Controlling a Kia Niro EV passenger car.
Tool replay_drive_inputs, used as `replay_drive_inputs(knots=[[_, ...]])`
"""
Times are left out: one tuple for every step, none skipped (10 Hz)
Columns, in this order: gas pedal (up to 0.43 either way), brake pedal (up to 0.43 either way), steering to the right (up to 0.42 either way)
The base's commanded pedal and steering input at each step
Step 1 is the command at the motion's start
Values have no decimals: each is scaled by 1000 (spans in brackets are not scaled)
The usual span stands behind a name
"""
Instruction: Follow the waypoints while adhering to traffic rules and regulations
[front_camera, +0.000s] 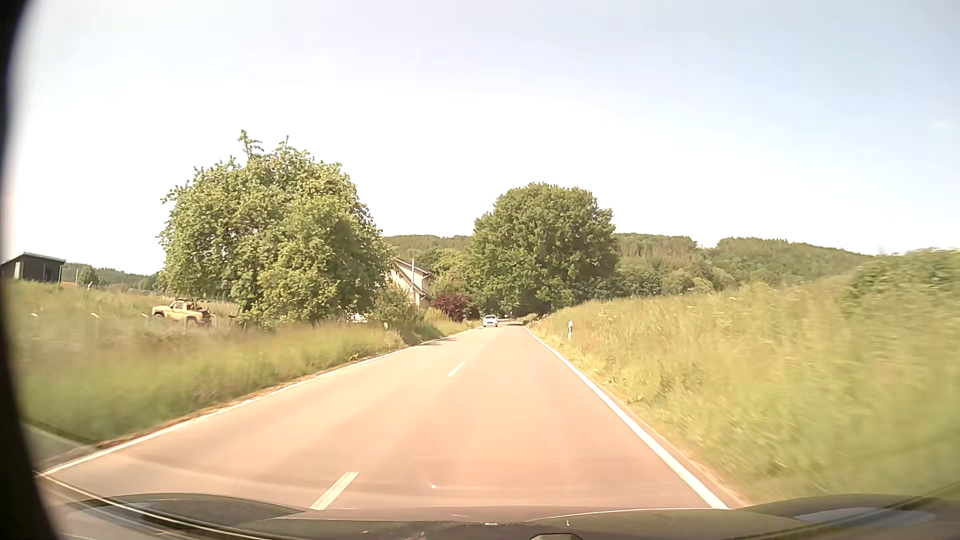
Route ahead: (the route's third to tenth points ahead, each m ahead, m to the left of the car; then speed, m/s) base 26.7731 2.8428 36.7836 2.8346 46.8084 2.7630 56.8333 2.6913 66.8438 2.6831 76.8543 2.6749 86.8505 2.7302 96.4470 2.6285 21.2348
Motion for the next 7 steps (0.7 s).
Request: replay_drive_inputs(knots=[[319,0,3],[311,0,3],[311,0,3],[311,0,3],[311,0,3],[311,0,3],[311,0,3]])
